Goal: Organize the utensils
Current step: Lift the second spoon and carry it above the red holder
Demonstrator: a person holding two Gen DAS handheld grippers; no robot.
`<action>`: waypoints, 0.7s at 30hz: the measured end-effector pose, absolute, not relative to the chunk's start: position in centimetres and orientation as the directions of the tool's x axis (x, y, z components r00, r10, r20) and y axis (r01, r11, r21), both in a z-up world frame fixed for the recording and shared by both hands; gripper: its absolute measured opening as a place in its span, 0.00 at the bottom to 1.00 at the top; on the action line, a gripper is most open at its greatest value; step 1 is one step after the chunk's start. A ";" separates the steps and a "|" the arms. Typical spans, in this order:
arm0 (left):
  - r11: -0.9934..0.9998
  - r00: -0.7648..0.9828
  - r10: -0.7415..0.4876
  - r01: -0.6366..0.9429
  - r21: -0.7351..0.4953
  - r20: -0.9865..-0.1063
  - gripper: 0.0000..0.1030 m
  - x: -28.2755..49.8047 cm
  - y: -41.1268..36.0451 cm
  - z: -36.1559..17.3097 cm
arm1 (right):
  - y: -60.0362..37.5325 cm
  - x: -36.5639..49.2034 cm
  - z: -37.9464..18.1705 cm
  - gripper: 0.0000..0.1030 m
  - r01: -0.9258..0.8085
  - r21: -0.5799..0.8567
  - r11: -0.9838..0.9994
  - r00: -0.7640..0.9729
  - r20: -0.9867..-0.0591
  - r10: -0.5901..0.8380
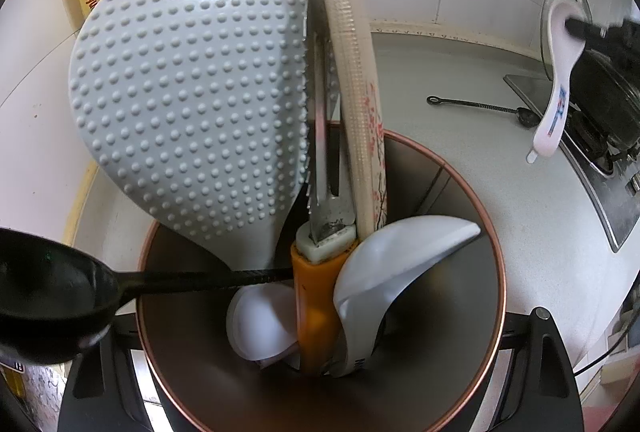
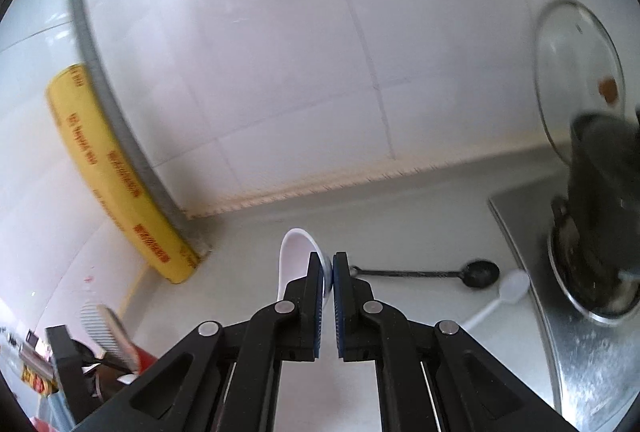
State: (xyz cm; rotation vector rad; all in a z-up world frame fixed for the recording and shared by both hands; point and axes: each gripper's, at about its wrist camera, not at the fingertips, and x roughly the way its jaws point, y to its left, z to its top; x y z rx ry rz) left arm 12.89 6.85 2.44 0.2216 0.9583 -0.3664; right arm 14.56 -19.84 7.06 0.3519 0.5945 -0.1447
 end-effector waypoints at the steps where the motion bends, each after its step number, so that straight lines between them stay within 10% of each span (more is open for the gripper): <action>1: 0.916 0.521 -0.207 0.400 0.023 -0.828 0.87 12.9 6.8 2.4 | -19.2 14.6 7.6 0.05 0.218 0.273 0.937 0.827 -0.562 -0.028; 21: 0.916 0.523 -0.225 0.402 0.005 -0.822 0.87 12.5 9.0 3.2 | -9.4 14.7 12.5 0.05 -0.045 0.158 0.986 0.866 -0.487 0.118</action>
